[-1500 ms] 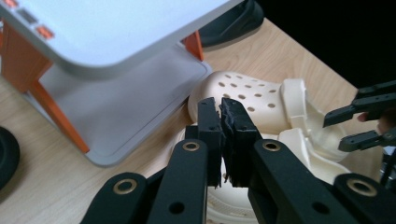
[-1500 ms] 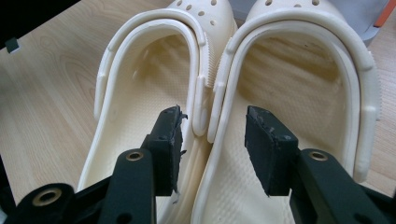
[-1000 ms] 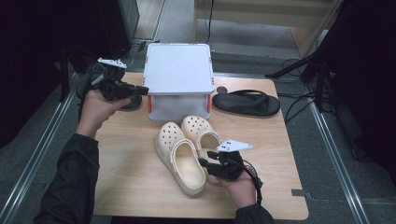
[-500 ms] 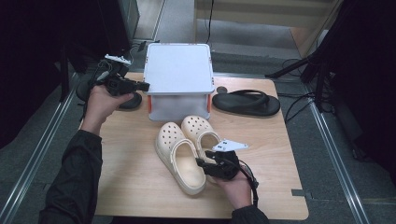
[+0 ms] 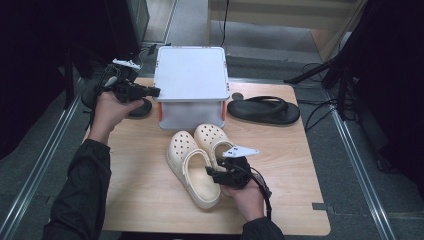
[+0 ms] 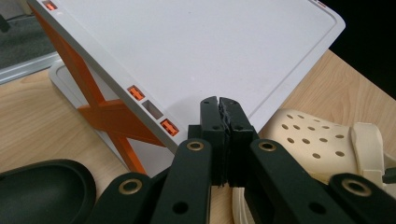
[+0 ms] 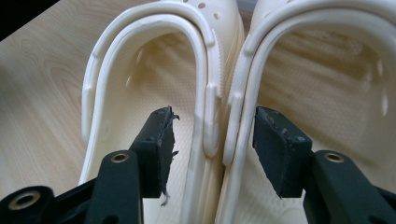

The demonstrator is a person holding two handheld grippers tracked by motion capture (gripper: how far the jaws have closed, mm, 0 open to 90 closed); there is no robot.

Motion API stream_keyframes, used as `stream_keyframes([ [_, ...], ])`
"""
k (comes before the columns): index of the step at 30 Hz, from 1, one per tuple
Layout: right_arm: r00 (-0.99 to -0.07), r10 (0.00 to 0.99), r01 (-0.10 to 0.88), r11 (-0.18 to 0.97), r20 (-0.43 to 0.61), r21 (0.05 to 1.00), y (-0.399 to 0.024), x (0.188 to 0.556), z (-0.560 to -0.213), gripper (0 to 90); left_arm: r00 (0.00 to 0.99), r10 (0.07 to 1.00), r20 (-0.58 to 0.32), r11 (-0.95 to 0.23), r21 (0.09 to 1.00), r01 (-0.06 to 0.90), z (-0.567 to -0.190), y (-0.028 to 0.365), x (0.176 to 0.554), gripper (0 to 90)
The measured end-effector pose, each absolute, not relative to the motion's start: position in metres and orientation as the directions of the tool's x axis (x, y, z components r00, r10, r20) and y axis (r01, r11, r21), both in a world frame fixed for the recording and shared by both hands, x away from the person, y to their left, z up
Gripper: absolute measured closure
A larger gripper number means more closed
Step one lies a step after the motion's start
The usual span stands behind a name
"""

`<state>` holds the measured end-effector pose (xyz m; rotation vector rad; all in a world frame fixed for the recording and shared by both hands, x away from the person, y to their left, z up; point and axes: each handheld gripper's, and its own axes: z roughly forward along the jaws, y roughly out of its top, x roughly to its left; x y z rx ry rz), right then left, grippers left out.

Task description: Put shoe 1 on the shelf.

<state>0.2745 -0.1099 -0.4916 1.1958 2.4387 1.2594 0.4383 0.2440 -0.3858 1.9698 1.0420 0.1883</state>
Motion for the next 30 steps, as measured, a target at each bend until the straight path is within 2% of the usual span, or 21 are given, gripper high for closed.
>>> stream_keyframes([
  [10,-0.671,0.714,0.580,0.334,0.202,0.743,-0.102,0.288,-0.494,51.3,0.636,0.731,-0.246,-0.267,0.755,0.599,-0.385,0.243,0.438,89.1],
  [17,-0.671,0.717,0.586,0.354,0.191,0.729,-0.093,0.298,-0.497,56.5,0.642,0.726,-0.247,-0.270,0.756,0.597,-0.386,0.241,0.438,89.2],
  [30,-0.640,0.736,0.612,0.316,0.219,0.725,-0.091,0.299,-0.498,64.7,0.642,0.727,-0.244,-0.272,0.756,0.595,-0.386,0.241,0.438,89.2],
])
